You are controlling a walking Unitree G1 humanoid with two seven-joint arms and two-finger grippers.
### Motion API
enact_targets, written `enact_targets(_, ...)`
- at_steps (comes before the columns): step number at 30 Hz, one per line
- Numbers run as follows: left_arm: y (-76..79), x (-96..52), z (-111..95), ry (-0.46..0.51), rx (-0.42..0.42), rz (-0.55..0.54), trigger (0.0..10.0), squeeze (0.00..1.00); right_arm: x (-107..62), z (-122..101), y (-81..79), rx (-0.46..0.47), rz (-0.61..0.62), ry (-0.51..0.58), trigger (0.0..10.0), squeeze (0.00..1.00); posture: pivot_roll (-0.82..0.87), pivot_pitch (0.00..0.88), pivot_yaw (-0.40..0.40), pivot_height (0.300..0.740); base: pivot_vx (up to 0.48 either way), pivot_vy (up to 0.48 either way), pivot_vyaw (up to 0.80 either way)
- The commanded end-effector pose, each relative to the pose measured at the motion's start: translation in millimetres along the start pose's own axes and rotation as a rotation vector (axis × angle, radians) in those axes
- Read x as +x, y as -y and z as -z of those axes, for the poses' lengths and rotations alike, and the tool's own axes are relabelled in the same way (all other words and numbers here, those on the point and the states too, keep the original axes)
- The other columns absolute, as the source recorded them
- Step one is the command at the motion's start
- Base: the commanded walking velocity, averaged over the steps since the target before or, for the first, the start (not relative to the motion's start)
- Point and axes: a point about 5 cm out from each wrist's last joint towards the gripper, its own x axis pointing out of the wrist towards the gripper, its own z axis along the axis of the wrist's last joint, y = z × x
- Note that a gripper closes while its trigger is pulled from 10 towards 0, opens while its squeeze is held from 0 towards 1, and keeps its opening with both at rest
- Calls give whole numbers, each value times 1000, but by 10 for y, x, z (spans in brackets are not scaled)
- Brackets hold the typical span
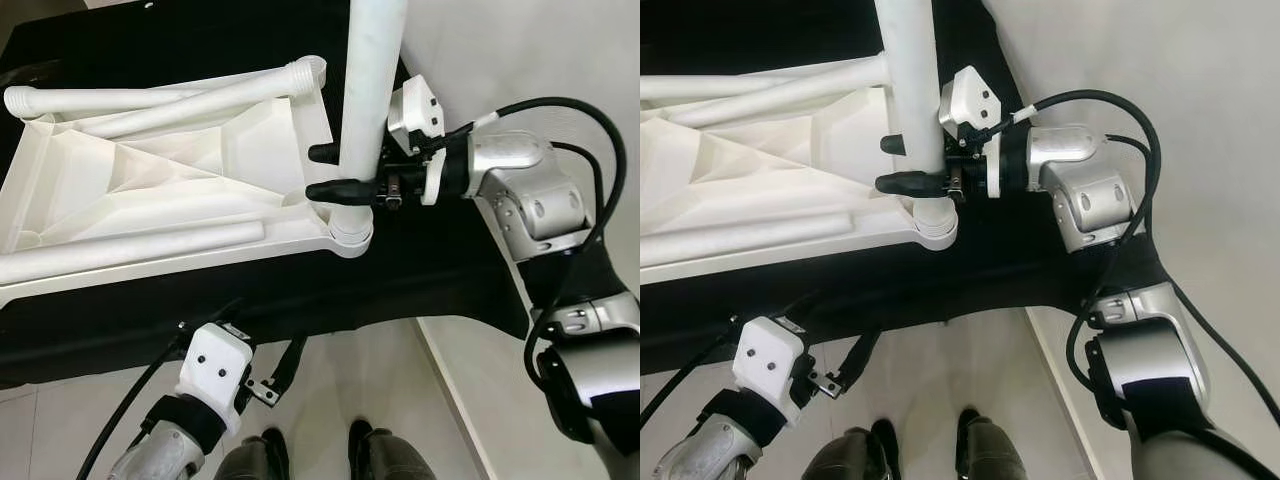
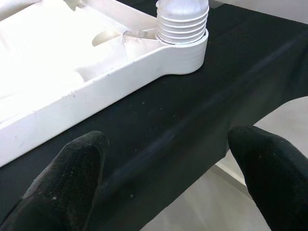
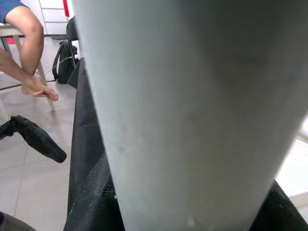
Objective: Building children table
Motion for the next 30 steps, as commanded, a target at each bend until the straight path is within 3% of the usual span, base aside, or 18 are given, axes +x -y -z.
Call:
enact_targets(1,6,-26,53,-27,1,-2,10000,0,50,384,-84,159,-16,-128,10000,0,-76,378,14,740,0,0,0)
enact_targets(5,6,-26,54,-28,1,-1,10000,0,52,420,-76,186,10,-149,10000,0,-75,379,14,740,0,0,0)
enact_targets(8,1,-25,55,-29,2,-3,10000,0,59,498,-62,309,54,-168,10000,0,-75,380,15,740,0,0,0)
enact_targets(9,1,-25,55,-29,2,-3,10000,0,59,498,-62,309,54,-168,10000,0,-75,380,15,740,0,0,0)
enact_targets(10,-1,-25,56,-30,2,-2,10000,0,63,545,-25,386,102,-164,10000,0,-75,381,15,740,0,0,0)
enact_targets(16,-3,-24,56,-31,2,0,10000,0,59,616,13,450,165,-145,10000,0,-73,381,15,740,0,0,0)
enact_targets(25,-9,-29,53,-34,5,-2,10000,0,53,612,-19,421,210,-95,10000,0,-72,384,19,740,0,0,0)
enact_targets(28,-11,-28,54,-34,5,-2,10000,0,50,588,-77,392,177,-61,10000,0,-73,383,20,740,0,0,0)
enact_targets(30,-13,-25,56,-35,5,0,10000,0,33,577,-207,325,90,-18,10000,0,-73,383,22,740,0,0,0)
